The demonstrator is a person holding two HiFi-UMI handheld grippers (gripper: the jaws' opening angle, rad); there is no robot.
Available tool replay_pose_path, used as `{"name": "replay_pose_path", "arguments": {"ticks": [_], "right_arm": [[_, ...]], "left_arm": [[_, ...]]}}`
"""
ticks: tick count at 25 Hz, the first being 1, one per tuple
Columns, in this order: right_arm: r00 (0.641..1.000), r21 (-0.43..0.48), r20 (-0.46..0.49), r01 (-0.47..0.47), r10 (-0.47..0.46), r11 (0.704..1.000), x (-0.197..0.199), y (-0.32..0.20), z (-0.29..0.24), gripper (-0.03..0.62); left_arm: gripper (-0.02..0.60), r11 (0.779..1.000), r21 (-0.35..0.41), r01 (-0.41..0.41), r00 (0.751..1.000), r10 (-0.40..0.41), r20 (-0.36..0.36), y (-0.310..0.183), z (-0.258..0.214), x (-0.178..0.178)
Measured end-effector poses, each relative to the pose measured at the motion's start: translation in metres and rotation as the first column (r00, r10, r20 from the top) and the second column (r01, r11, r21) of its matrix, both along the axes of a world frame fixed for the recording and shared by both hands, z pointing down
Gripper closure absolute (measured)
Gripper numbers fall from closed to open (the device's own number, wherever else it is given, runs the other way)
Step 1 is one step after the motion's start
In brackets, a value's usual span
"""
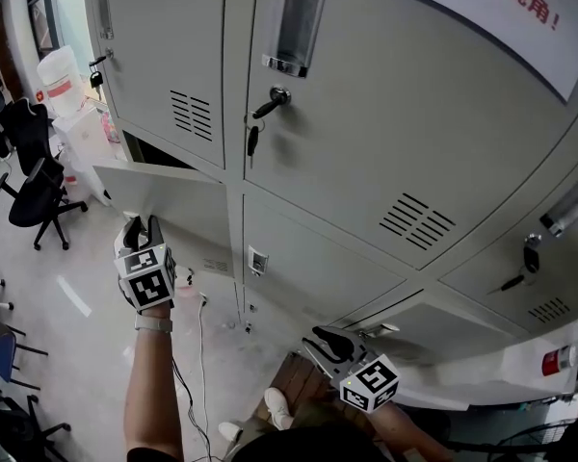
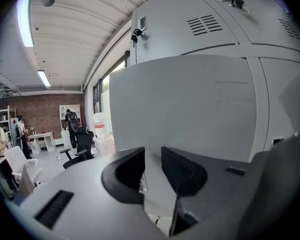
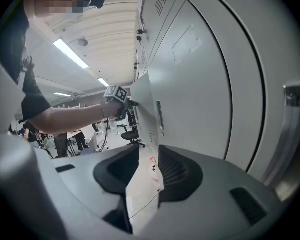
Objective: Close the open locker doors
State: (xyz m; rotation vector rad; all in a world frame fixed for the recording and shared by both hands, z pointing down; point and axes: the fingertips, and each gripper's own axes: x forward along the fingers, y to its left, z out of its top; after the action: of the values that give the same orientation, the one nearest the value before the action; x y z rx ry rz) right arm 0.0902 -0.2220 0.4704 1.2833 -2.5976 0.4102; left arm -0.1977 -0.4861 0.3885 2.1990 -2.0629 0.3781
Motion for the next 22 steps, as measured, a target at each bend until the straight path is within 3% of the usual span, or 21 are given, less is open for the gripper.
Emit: {"name": "replay_pose_path", "arguments": {"ticks": [22], "right_arm": [[0.998,-0.005,-0.005,-0.056,0.056,0.998,0.026,0.007,0.0,0.465]], "left_arm": [[0.482,0.986,-0.027,-0.167,0.986,0.166,-0.015,-0.012,0.01,0.081]]}}
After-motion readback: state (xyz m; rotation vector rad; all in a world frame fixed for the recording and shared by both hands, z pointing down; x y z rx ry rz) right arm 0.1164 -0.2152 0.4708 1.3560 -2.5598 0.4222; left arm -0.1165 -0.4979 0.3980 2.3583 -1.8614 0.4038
